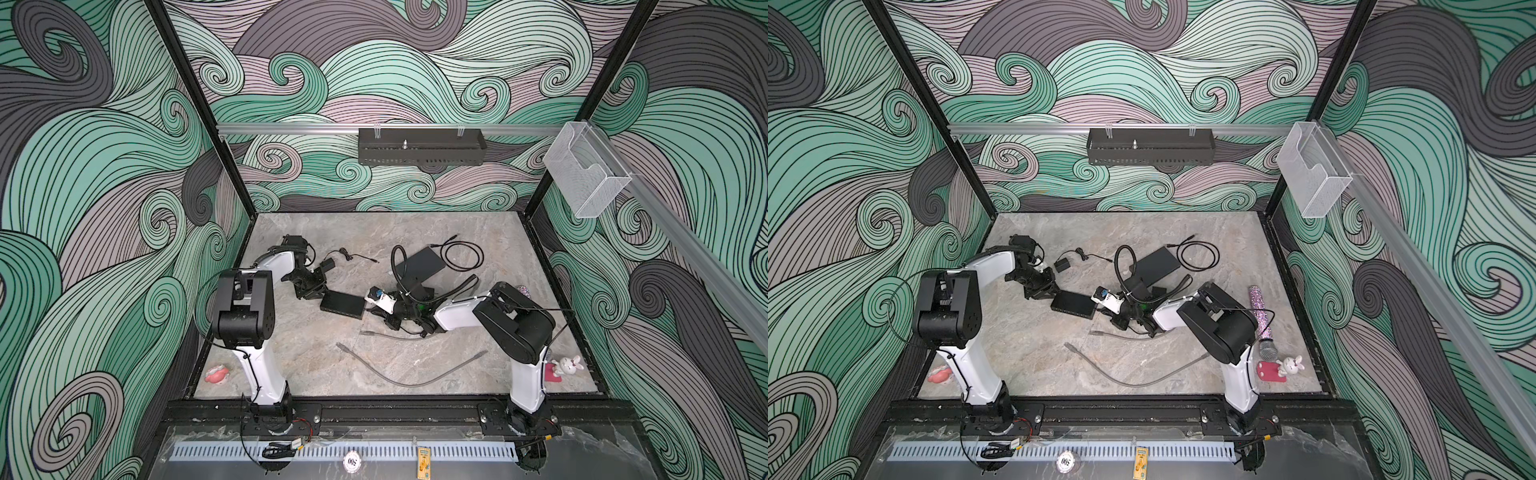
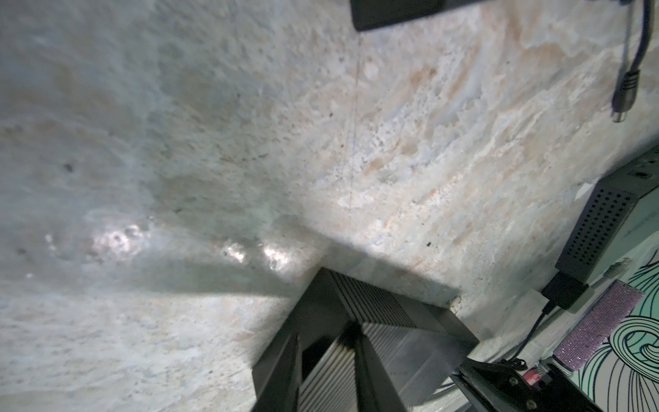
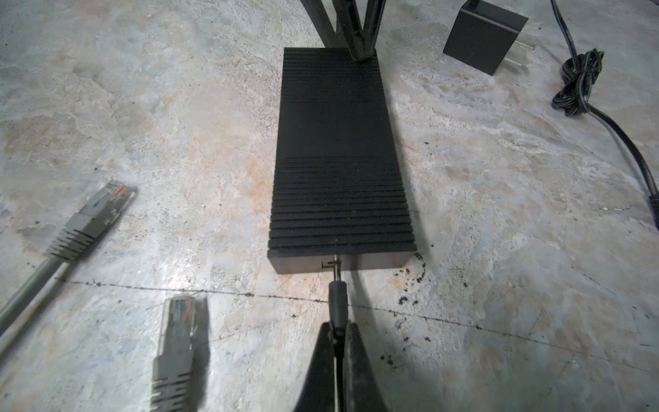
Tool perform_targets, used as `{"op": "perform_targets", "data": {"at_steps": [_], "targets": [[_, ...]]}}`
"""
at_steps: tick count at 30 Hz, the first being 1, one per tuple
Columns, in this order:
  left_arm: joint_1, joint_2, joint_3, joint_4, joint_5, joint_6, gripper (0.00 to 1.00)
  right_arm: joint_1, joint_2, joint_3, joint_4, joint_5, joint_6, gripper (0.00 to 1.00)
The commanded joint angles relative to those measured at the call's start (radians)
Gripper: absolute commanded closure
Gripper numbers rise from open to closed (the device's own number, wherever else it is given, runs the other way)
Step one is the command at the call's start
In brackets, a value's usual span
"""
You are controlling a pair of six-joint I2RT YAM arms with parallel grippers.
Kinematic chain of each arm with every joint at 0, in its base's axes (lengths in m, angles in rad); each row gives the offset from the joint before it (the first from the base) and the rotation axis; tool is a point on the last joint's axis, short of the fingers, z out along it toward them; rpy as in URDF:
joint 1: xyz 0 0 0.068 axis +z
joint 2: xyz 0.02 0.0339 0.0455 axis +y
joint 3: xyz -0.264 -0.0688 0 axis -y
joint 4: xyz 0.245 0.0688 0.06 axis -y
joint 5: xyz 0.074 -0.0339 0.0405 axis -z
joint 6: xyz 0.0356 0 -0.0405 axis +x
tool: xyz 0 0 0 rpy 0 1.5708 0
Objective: Insert the plug into the switch port
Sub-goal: 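Push the barrel plug with the right gripper into the finned box's port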
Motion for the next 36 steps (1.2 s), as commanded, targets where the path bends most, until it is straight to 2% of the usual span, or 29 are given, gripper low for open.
{"op": "perform_targets", "data": {"at_steps": [1, 8, 20, 36], "targets": [[-0.024, 0.04, 0.006, -0.045, 0.003, 0.007, 0.74, 0.002, -0.002, 0.012, 0.032, -0.003, 0.012, 1.0], [-0.026, 0.04, 0.006, -0.045, 0.003, 0.007, 0.74, 0.002, -0.005, 0.027, -0.012, -0.098, -0.017, 1.0], [-0.027, 0.04, 0.005, -0.045, 0.008, 0.007, 0.74, 0.005, 0.004, 0.029, 0.005, -0.011, 0.007, 1.0], [-0.043, 0.059, 0.005, -0.041, 0.027, 0.005, 0.74, 0.012, 0.015, 0.028, 0.034, -0.045, 0.015, 1.0]]}}
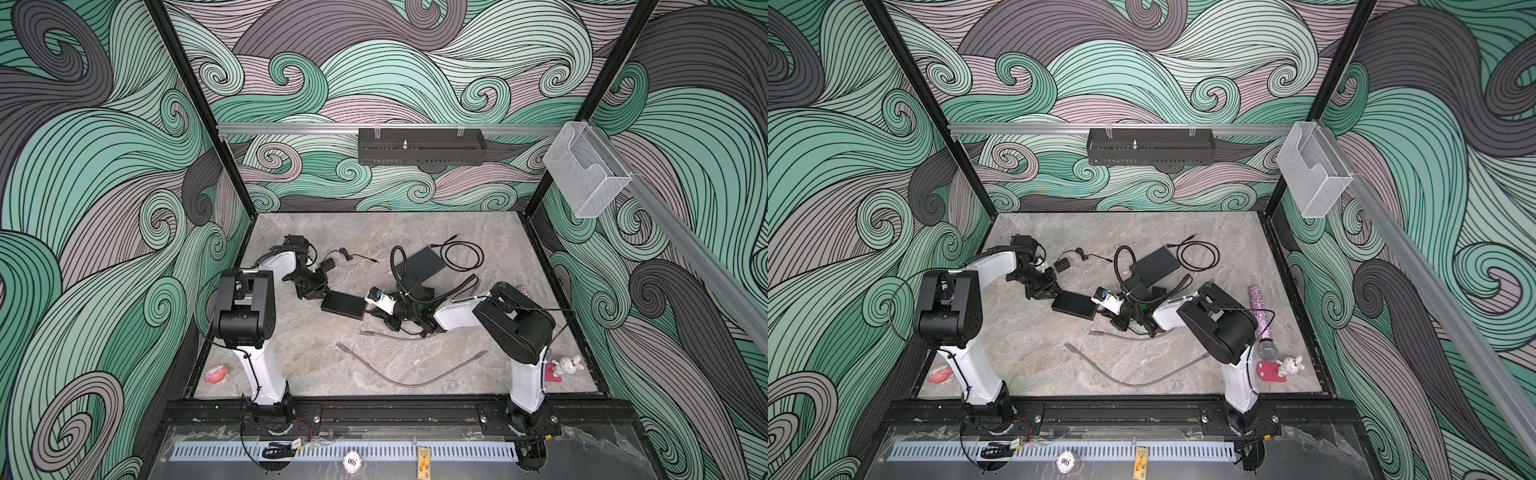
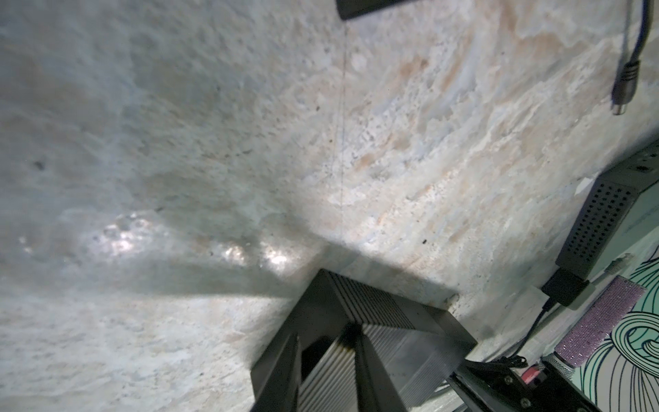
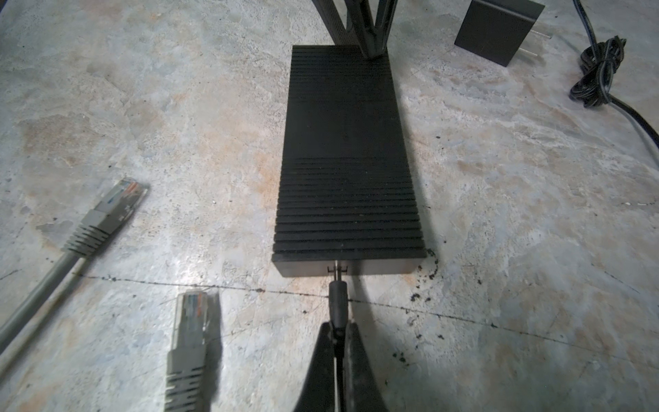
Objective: Insert the plug into the switch port
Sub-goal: 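Push the barrel plug with the right gripper into the finned box's port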
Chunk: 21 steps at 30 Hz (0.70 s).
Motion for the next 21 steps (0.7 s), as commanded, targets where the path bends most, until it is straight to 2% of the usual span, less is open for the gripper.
{"op": "perform_targets", "data": {"at_steps": [1, 7, 21], "targets": [[-0.033, 0.061, 0.004, -0.041, 0.029, 0.005, 0.74, 0.009, 0.019, 0.02, 0.07, -0.033, 0.009, 1.0], [-0.034, 0.08, 0.003, -0.041, 0.042, 0.01, 0.74, 0.009, 0.058, -0.037, 0.263, -0.079, 0.041, 1.0], [-0.074, 0.082, 0.0, -0.057, 0.013, 0.025, 0.74, 0.019, 0.07, -0.002, 0.183, -0.049, 0.042, 1.0]]}}
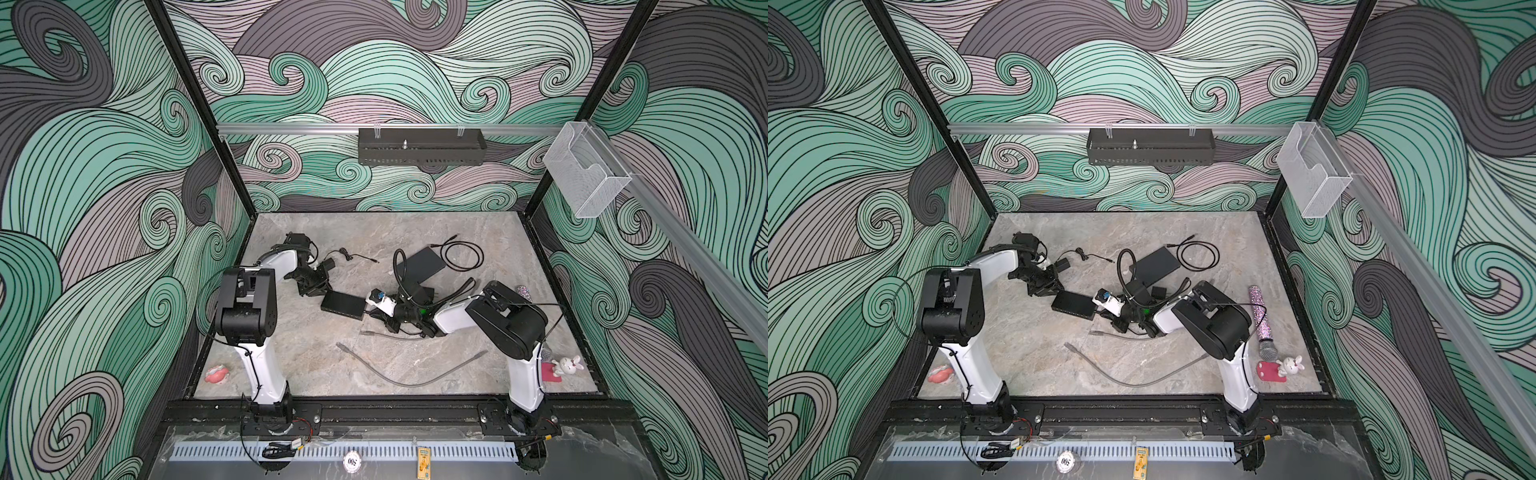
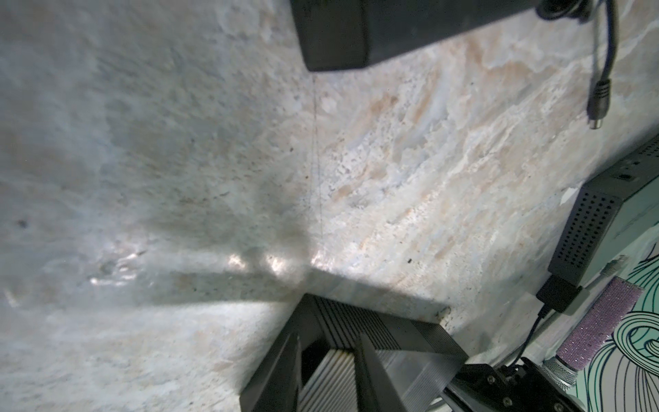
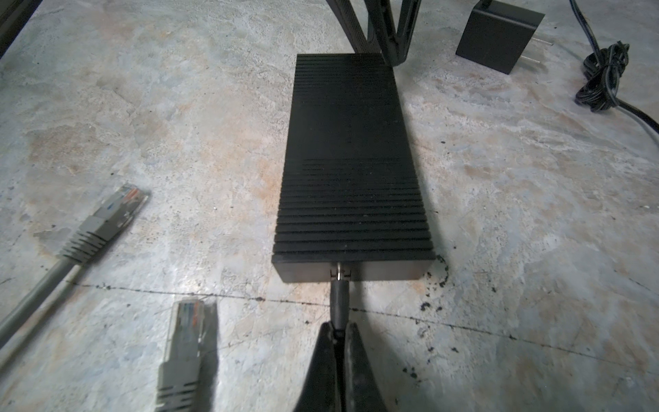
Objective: Insert the plug into the switch port
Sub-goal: 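Push the barrel plug with the right gripper into the finned box's port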
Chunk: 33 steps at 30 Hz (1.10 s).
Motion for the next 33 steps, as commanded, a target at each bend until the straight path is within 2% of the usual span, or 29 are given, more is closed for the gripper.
{"op": "perform_targets", "data": {"at_steps": [1, 7, 13, 27, 33], "targets": [[-0.069, 0.059, -0.028, -0.076, 0.013, 0.013, 0.74, 0.024, 0.019, 0.041, 0.024, -0.015, 0.004, 1.0], [-0.11, 0.06, -0.071, -0.036, 0.068, -0.021, 0.74, 0.025, 0.025, 0.067, 0.022, -0.011, 0.024, 1.0], [-0.15, 0.082, -0.076, -0.025, 0.076, -0.04, 0.74, 0.027, 0.028, 0.086, 0.036, -0.002, 0.053, 1.0], [-0.153, -0.015, -0.16, 0.004, 0.062, -0.086, 0.73, 0.048, -0.044, 0.075, -0.014, 0.139, 0.125, 1.0], [-0.153, -0.03, -0.183, 0.009, 0.04, -0.08, 0.73, 0.062, -0.073, 0.066, -0.036, 0.151, 0.117, 1.0]]}}
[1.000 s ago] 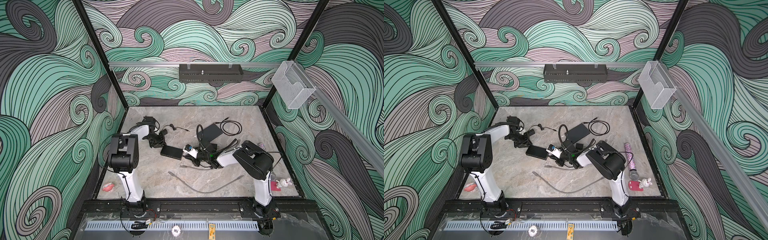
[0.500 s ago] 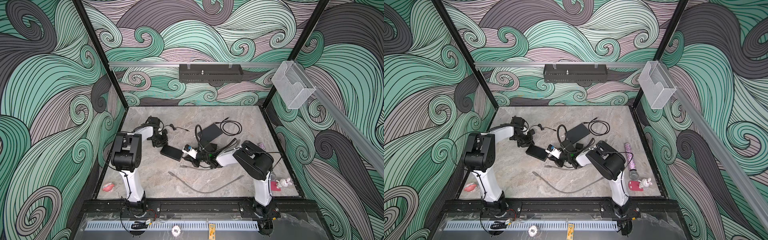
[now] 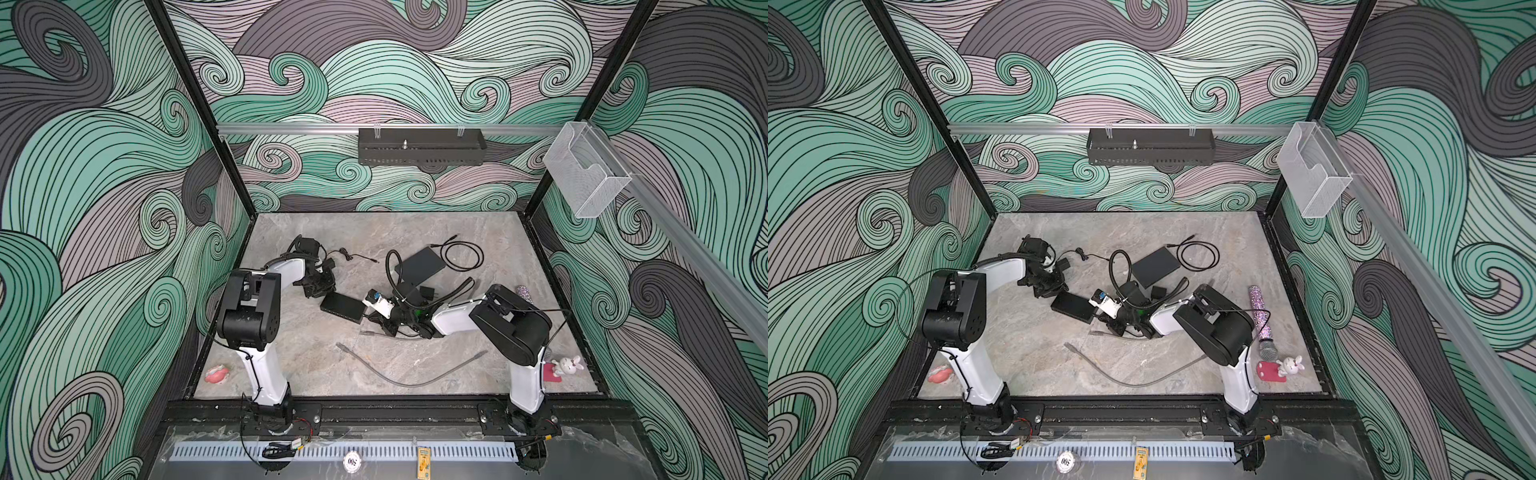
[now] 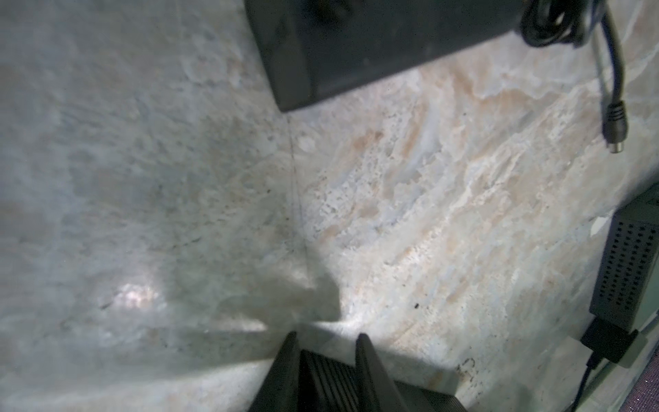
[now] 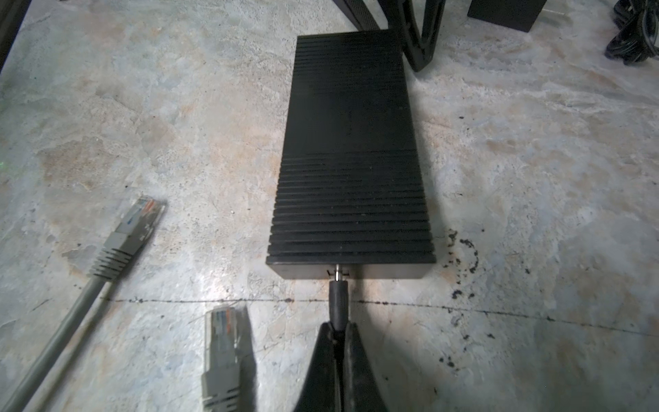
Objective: Insert the plug into the switch port
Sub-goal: 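Push the barrel plug with the right gripper into the finned box's port, then release the plug, swing right gripper over wall adapter while left draws back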
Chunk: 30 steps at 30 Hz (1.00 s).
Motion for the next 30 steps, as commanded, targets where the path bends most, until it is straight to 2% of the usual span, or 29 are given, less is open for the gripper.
{"op": "perform_targets", "data": {"at_steps": [1, 16, 24, 30], "targets": [[-0.078, 0.013, -0.065, -0.196, 0.155, -0.018, 0.73, 0.012, -0.026, 0.043, 0.099, 0.069, 0.018, 1.0], [-0.078, 0.007, -0.062, -0.199, 0.128, -0.016, 0.72, 0.023, -0.08, 0.07, 0.052, 0.007, -0.008, 1.0], [-0.08, -0.015, -0.091, -0.183, 0.15, -0.033, 0.72, 0.024, -0.013, 0.099, 0.079, 0.021, 0.034, 1.0], [-0.091, -0.058, -0.131, -0.156, 0.16, -0.074, 0.71, 0.032, -0.022, 0.107, 0.071, 0.043, 0.051, 1.0]]}}
